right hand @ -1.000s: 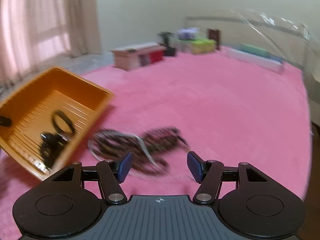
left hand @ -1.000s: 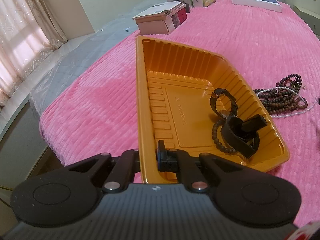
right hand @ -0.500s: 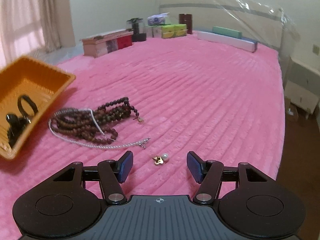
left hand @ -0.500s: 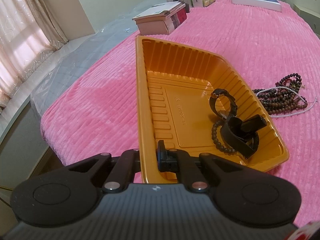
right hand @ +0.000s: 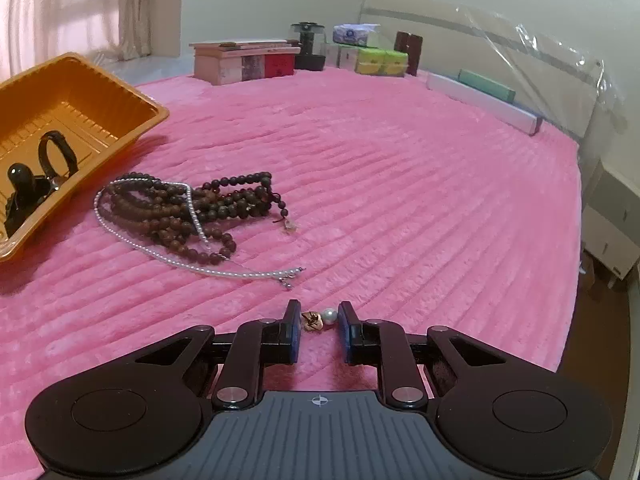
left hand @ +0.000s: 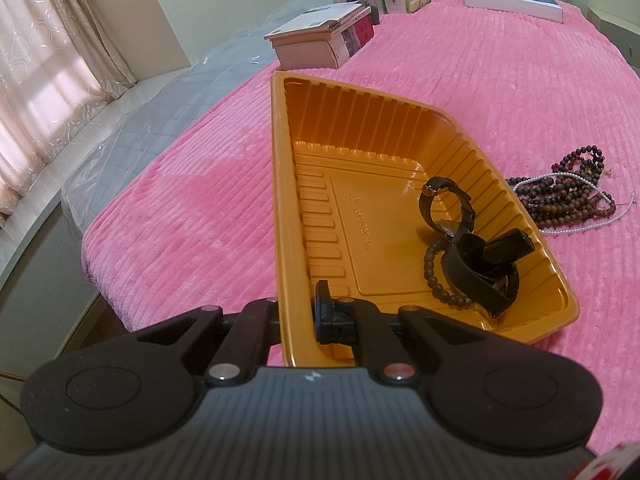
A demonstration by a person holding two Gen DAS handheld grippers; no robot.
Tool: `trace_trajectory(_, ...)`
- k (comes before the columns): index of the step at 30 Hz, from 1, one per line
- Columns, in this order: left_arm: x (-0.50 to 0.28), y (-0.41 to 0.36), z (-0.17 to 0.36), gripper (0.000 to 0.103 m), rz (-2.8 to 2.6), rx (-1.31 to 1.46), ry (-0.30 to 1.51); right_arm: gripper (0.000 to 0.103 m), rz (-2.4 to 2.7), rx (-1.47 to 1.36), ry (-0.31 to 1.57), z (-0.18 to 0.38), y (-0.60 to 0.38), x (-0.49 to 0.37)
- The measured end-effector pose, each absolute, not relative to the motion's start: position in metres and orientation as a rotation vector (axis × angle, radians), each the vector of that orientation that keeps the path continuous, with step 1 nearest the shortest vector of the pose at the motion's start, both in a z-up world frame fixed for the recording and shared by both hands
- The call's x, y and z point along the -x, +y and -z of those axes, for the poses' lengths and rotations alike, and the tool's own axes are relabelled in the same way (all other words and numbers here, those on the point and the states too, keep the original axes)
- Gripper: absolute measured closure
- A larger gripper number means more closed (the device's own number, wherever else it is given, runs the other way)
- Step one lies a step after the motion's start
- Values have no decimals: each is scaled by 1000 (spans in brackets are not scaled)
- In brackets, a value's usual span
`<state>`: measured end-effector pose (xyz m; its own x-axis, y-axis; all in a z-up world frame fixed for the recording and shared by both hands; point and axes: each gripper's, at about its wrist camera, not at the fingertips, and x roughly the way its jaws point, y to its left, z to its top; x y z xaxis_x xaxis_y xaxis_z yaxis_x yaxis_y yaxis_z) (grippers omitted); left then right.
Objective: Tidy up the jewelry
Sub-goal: 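Grasp the small pearl earring on the bedspread with the right gripper, then move the earring over the tray and open the right gripper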
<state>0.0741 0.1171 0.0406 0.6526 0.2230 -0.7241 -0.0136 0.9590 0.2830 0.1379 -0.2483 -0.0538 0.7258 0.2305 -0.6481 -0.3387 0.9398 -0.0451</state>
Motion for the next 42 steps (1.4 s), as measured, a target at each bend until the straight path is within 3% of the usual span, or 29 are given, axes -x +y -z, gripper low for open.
trace_trajectory(19,-75,117,-39,99,-132,-258,851,84,-657,314,391,-20,-130,-105)
trace_trajectory(42,-75,117,-38,99,-130,-258,850,84,-929,409,345,-8,-42,-92)
